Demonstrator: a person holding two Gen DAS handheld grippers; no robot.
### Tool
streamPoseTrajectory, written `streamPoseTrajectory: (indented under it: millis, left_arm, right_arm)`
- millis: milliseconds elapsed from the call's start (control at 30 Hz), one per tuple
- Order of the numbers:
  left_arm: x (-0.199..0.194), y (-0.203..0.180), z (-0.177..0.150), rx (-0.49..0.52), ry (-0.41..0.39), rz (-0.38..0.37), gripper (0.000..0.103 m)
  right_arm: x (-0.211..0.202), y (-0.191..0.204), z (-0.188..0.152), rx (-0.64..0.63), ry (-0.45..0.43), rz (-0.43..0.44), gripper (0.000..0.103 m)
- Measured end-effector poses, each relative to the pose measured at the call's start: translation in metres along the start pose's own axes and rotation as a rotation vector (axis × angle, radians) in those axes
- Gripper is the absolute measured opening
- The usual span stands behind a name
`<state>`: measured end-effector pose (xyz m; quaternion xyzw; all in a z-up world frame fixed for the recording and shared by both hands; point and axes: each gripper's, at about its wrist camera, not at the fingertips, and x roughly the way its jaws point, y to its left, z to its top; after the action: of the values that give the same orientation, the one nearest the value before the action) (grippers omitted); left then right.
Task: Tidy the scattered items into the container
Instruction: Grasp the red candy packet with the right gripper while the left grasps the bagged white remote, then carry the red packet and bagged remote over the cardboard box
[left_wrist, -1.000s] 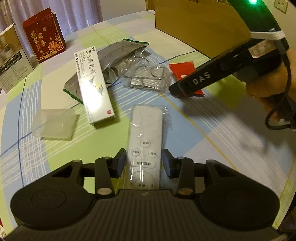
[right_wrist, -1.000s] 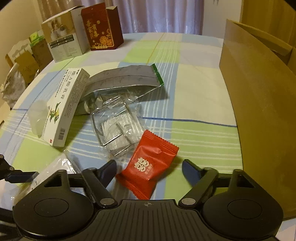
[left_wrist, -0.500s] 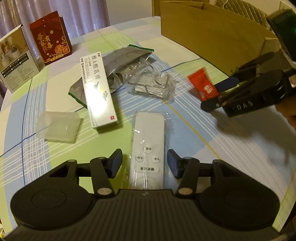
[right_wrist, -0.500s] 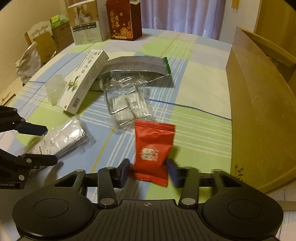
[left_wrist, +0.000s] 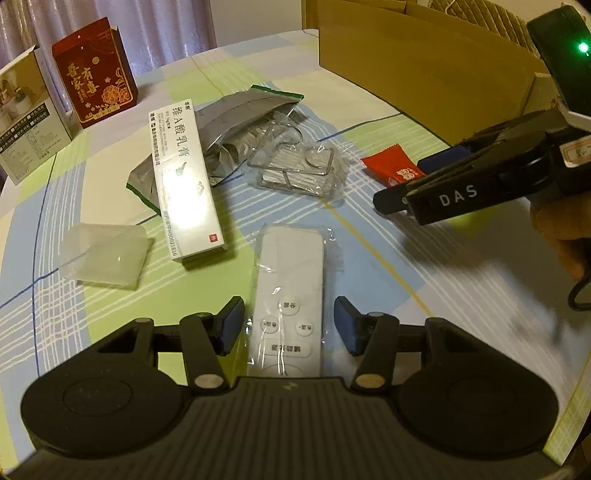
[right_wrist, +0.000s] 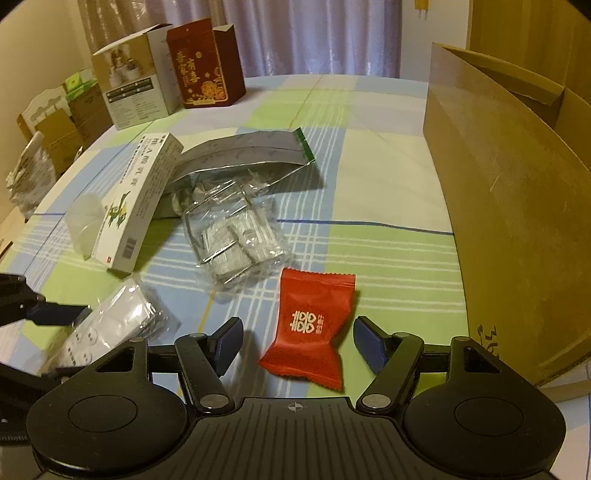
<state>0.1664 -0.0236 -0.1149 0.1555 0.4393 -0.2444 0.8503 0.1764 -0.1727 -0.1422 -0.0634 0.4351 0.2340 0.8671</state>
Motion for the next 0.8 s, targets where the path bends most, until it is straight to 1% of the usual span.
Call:
streamPoseTrajectory:
  millis: [33,67,133,167,200,300,467,800]
  left_arm:
    - [0.000,0.000,0.000,-0.002,0.001,-0.003,0.047]
    - [0.000,0.000,0.000,-0.002,0.003,-0.012,0.042]
    - [-0.002,-0.003,0.000,0.018,0.006,-0.019,0.035]
    - [-0.003,-0.006,0.000,0.034,0.007,-0.011,0.034]
    - [-0.003,-0.008,-0.001,0.043,0.007,-0.011,0.034]
    - [-0.006,-0.011,-0.002,0.050,0.016,-0.022,0.034]
    - [-0.013,-0.018,-0.002,0.065,0.000,-0.037,0.034]
    - [-0.031,-0.026,0.004,0.040,-0.022,-0.038,0.034]
  right_arm:
    - [0.000,0.001,0.000,-0.004,0.000,-0.007,0.072]
    - [0.000,0.003,0.000,-0.013,-0.001,-0.017,0.069]
    - [0.000,0.005,0.000,-0.041,-0.006,-0.030,0.044]
    - [-0.001,0.004,0.000,-0.043,-0.003,-0.027,0.042]
    - [-0.002,0.003,0.000,-0.041,0.003,-0.018,0.037]
    - [-0.008,0.003,-0.002,-0.048,0.013,-0.001,0.035]
    - [-0.022,0.004,-0.009,-0.052,0.010,0.010,0.034]
    - [-0.061,0.002,-0.014,-0.062,-0.017,0.023,0.034]
